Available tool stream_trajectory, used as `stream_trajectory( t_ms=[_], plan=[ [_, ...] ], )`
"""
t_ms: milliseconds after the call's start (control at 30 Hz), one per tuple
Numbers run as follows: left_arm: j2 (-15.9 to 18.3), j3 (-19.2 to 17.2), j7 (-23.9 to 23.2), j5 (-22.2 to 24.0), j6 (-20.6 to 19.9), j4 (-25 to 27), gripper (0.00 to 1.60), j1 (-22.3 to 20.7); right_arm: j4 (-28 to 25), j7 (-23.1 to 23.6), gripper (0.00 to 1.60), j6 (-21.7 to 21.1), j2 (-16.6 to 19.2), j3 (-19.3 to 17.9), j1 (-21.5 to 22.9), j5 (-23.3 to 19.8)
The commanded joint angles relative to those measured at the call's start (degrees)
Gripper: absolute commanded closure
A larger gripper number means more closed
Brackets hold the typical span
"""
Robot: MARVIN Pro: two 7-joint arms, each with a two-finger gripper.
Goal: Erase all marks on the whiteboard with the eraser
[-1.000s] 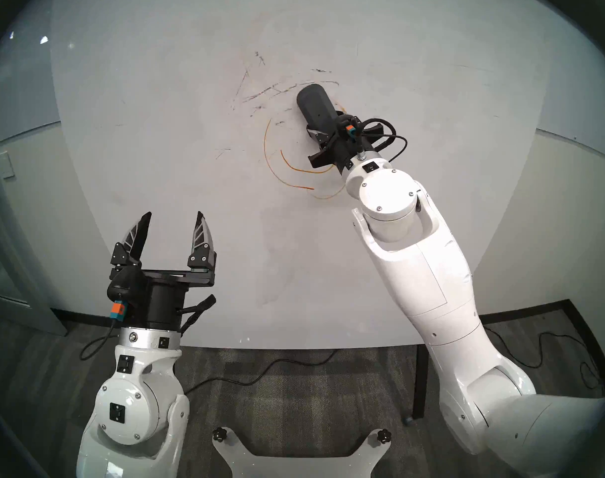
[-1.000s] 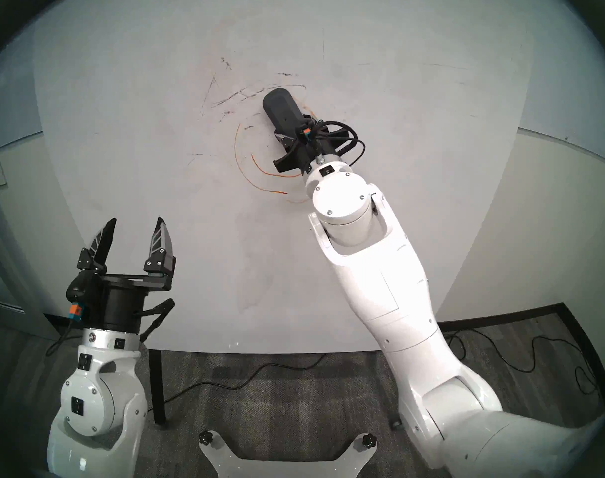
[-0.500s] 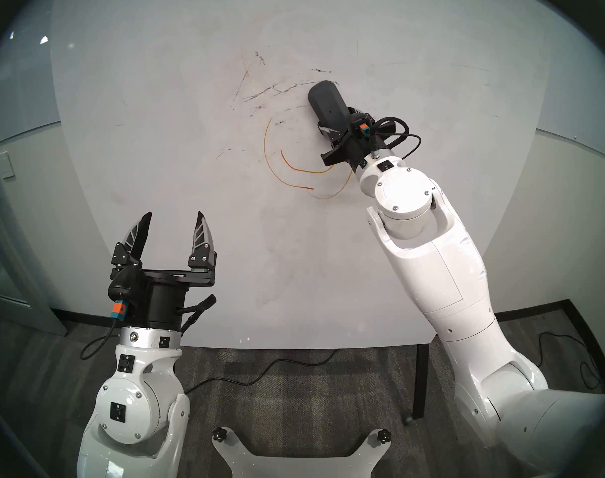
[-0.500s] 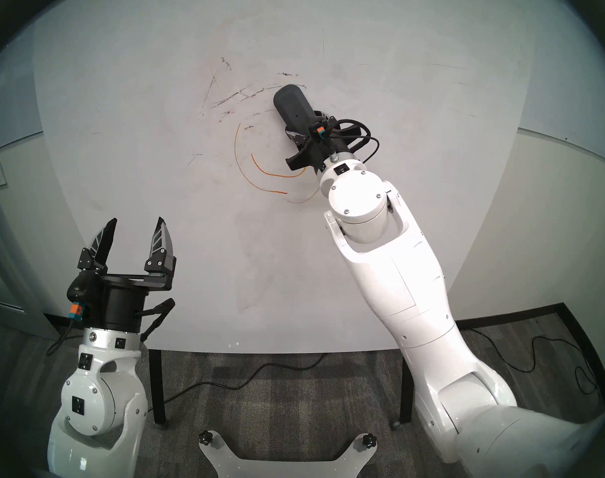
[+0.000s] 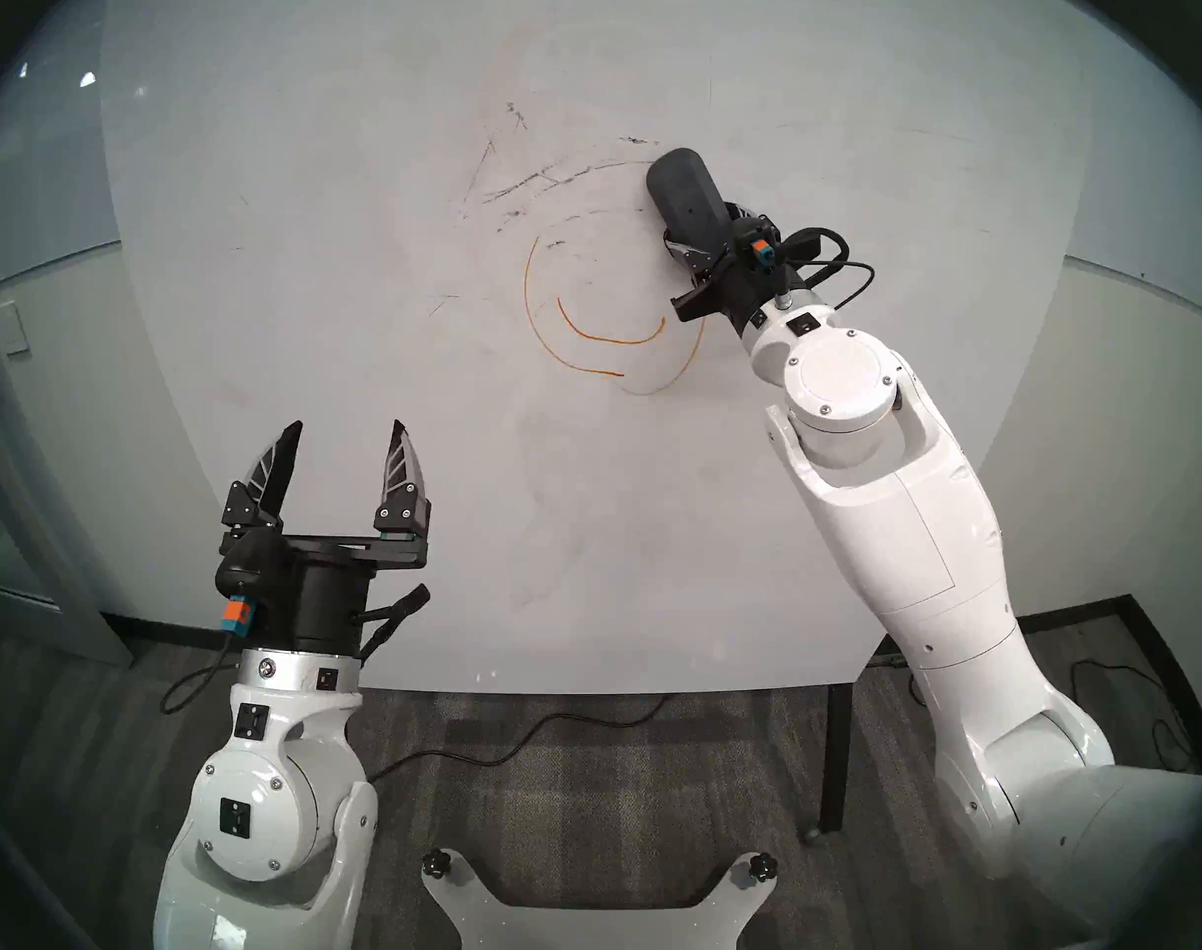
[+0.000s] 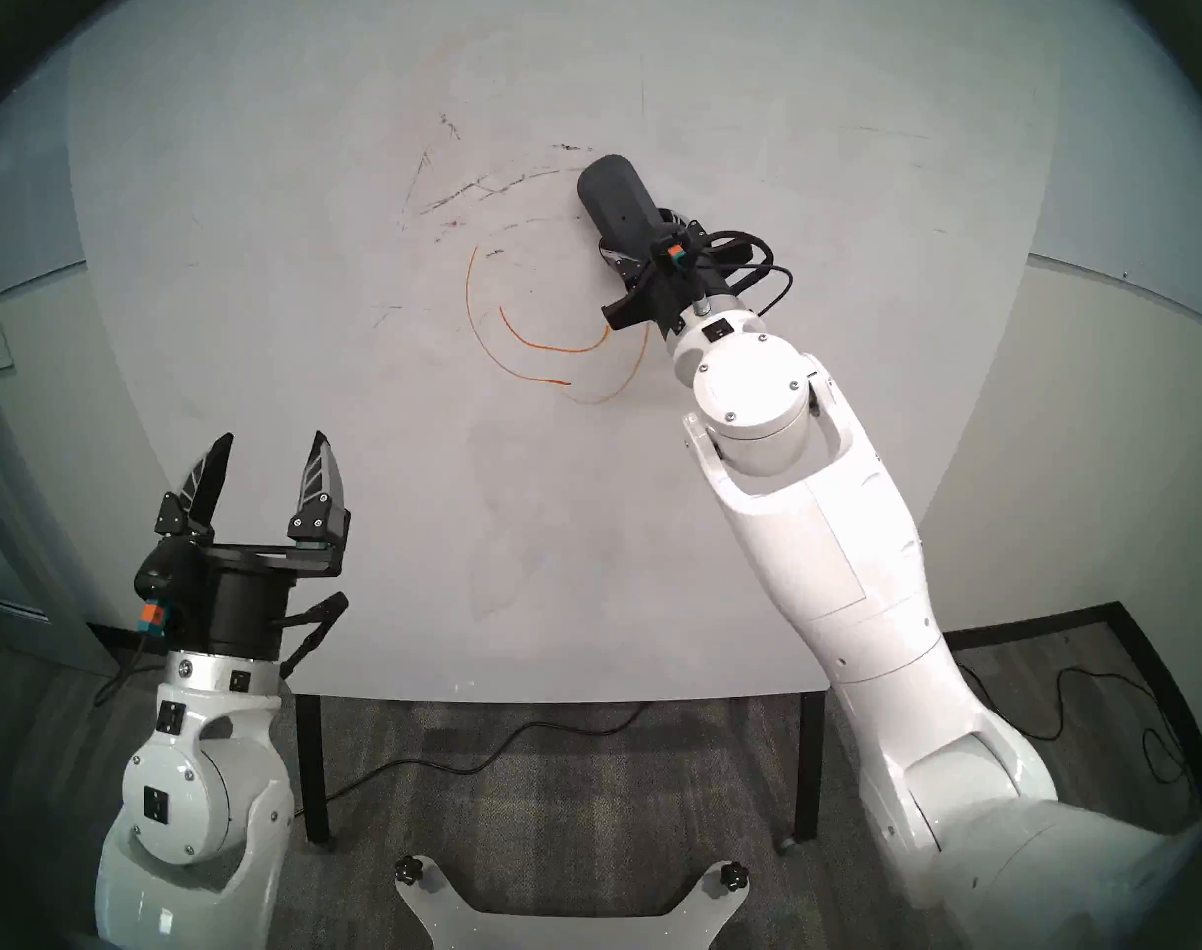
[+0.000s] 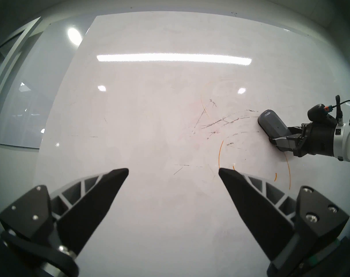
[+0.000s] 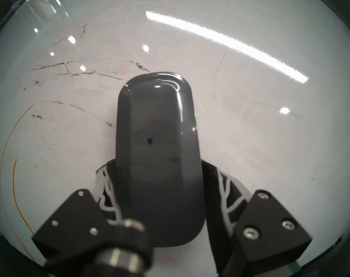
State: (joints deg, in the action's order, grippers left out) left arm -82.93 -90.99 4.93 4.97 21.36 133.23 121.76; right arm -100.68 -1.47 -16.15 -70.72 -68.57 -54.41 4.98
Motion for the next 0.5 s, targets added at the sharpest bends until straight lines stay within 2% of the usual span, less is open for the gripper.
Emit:
stream_trajectory(
  t_ms=[0,100,133,167,467],
  plan=[
    [0.01,0.02,-0.04,-0.01,0.30,1.05,0.00,-0.05,5.73,-5.73,1.60,-2.00,6.23,-7.73,2.17,-0.86],
    [0.00,0.03,-0.04,-0.01,0.31,1.09,0.00,-0.05,6.00,-5.61,1.60,-1.59,7.08,-8.14,1.57,-1.60],
    [0.00,0.03,-0.04,-0.01,0.31,1.11,0.00,-0.04,6.03,-5.28,1.60,-1.23,7.19,-9.28,1.08,-2.07],
    [0.00,0.03,-0.04,-0.01,0.32,1.13,0.00,-0.03,6.05,-5.54,1.60,-1.18,7.84,-8.44,0.88,-2.40],
    [0.00,0.03,-0.04,-0.01,0.36,1.34,0.00,0.09,6.32,-5.08,1.60,0.37,7.54,-11.02,-3.56,-5.44]
  ],
)
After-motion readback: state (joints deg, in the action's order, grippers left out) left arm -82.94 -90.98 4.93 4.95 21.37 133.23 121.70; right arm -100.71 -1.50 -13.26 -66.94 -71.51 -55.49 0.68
